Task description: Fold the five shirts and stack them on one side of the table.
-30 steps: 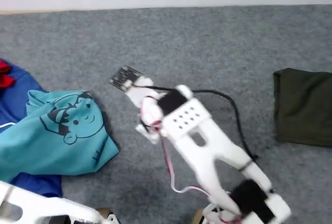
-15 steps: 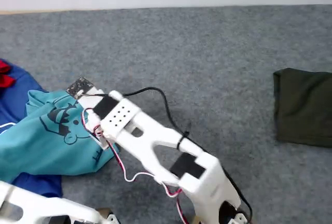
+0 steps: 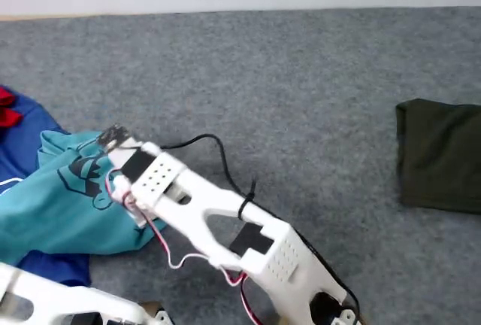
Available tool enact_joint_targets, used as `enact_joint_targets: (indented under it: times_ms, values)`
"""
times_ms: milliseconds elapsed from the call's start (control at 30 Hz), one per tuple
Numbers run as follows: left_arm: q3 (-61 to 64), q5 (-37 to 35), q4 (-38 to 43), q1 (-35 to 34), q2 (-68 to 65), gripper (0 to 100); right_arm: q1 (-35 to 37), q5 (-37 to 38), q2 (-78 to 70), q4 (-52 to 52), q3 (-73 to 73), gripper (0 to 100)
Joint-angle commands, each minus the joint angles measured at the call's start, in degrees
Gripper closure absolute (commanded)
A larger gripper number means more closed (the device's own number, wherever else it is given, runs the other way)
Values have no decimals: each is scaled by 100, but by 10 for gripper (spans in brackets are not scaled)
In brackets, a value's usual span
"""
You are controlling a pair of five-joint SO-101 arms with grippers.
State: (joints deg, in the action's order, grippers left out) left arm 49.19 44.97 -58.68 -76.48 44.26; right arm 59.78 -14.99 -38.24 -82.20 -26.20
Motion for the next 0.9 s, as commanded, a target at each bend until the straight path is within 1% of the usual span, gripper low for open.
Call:
enact_joint_targets:
  times_ms: [0, 167, 333, 567, 633, 767, 867]
  values:
    - [-48, 35, -26, -62, 123, 997, 303, -53, 242, -180, -404, 790]
    - [-48, 35, -26, -62, 123, 997, 338, -44, 136, -136, -431, 790]
    - [-40, 35, -26, -62, 123, 997, 259, -26, -374, -127, -536, 790]
    - [-40, 35, -26, -62, 123, 997, -66, -18, -840, -198, -1248, 794]
    - [-48, 35, -26, -62, 123, 997, -110, 53, -840, -198, -1415, 841]
    - [-66, 35, -26, -62, 123, 997, -84, 826, -831, -207, -1609, 987]
    - [-75, 35, -26, -62, 123, 997, -84, 914, -831, -409, -1626, 985]
